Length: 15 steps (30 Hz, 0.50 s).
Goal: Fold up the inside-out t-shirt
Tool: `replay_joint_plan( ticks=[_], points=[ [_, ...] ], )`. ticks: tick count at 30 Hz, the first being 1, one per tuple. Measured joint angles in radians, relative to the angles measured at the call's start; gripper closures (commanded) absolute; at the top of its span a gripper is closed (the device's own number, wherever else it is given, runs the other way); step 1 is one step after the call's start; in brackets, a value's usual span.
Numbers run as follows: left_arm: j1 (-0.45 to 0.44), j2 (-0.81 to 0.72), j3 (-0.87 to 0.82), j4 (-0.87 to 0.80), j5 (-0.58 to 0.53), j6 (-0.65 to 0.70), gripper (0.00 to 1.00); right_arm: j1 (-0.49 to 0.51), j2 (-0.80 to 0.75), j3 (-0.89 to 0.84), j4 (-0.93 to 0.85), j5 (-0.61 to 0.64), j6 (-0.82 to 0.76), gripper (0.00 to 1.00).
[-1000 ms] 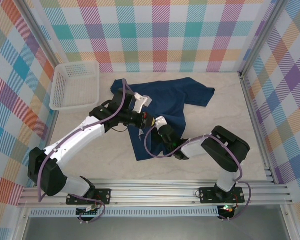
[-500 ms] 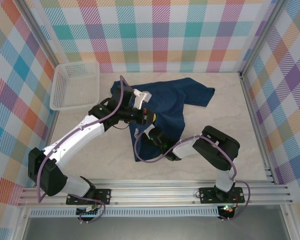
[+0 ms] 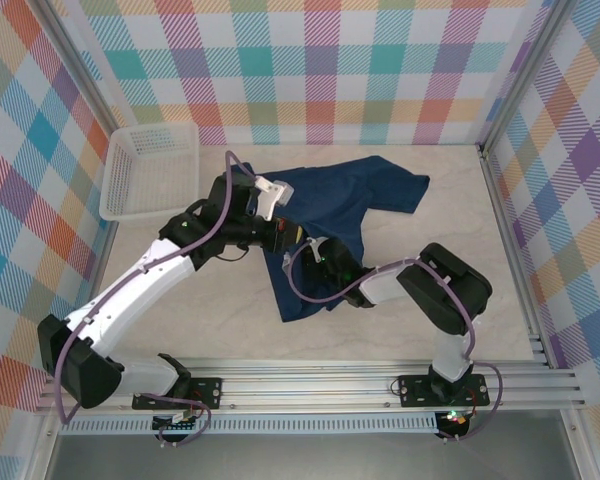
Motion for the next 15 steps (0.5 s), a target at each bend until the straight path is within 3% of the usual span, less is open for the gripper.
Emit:
replay_joint_plan(
  ticks=[7, 15],
  points=[
    [0.000, -0.006, -0.003, -0.025, -0.026, 0.036, 1.00, -0.051, -0.015, -0.019, 0.021, -0.115, 0.056, 0.80],
    [0.000, -0.008, -0.013, 0.035, 0.113, -0.008, 1.00, -0.055, 0.002, 0.085, -0.071, -0.058, 0.108, 0.77]
  ],
)
